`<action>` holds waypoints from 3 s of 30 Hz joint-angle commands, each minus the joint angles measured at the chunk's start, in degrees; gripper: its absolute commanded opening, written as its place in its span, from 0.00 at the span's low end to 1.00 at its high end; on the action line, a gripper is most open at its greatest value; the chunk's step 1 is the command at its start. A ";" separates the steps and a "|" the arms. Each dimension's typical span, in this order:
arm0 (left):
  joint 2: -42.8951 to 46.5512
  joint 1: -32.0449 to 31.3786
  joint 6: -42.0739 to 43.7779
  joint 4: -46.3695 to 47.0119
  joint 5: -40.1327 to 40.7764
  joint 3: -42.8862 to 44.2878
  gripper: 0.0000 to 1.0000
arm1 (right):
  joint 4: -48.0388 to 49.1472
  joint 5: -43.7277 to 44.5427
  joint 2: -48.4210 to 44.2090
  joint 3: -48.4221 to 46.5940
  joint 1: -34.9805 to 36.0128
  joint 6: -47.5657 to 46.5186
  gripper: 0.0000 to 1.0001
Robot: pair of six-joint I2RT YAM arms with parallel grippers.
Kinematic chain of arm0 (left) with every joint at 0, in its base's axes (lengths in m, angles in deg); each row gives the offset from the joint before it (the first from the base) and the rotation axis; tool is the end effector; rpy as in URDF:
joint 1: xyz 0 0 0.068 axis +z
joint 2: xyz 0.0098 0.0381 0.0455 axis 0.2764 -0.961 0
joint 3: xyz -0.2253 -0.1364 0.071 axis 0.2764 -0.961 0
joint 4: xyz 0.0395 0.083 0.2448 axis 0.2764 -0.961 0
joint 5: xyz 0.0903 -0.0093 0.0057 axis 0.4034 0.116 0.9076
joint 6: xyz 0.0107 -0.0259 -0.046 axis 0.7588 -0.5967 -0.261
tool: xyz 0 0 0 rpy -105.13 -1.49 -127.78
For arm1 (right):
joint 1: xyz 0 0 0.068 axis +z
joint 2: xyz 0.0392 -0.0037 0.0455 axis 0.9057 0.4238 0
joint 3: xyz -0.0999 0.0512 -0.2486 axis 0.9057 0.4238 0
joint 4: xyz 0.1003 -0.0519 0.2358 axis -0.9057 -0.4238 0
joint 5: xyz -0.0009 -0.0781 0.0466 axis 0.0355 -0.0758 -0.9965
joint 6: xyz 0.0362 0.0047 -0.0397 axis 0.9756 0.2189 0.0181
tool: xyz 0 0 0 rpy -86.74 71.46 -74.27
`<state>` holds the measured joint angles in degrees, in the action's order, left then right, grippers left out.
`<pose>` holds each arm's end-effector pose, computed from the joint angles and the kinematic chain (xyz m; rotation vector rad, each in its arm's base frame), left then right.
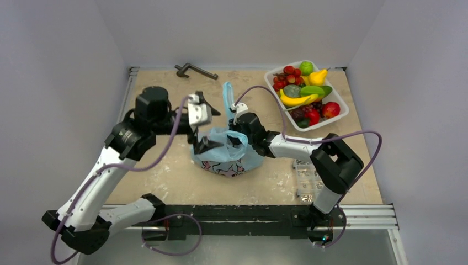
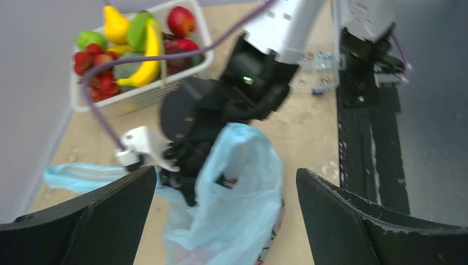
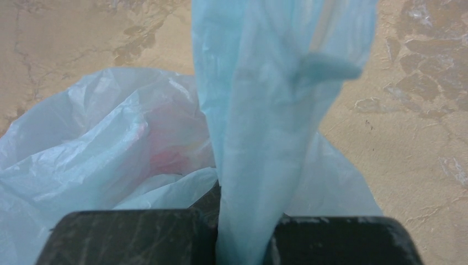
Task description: Place the fake fruits into the plastic bag and tie a complex knot
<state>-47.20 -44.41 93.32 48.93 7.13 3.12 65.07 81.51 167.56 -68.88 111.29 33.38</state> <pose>0.1702 -0.1201 0.4479 1.2445 1.4320 -0.8180 0.2561 0.2651 0.1986 -0.4519 2.0858 0.6241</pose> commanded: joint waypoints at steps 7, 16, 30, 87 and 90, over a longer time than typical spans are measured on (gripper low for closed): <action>-2.59 -22.63 2.24 12.44 30.87 -10.53 1.00 | -1.74 1.68 -0.16 -1.69 -0.49 2.99 0.00; -4.93 -29.23 0.04 19.45 44.17 -15.36 0.61 | -1.21 2.14 -0.91 -1.01 -0.85 2.48 0.00; 1.66 1.49 -26.58 22.98 10.04 -11.16 0.00 | -3.46 4.21 -0.20 -1.54 -5.10 -5.07 0.00; -16.68 13.31 -42.46 31.84 -18.82 -5.34 0.17 | 2.99 -49.95 -7.66 -18.20 -8.40 -25.91 0.16; -11.69 19.70 -40.97 34.33 -14.08 -6.78 0.69 | 2.19 -50.88 -8.93 -16.23 -8.48 -26.38 0.00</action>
<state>-64.57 -30.64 48.60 81.89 -12.10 -4.35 64.52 33.71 160.72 -84.79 102.40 8.07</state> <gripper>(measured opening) 0.438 0.047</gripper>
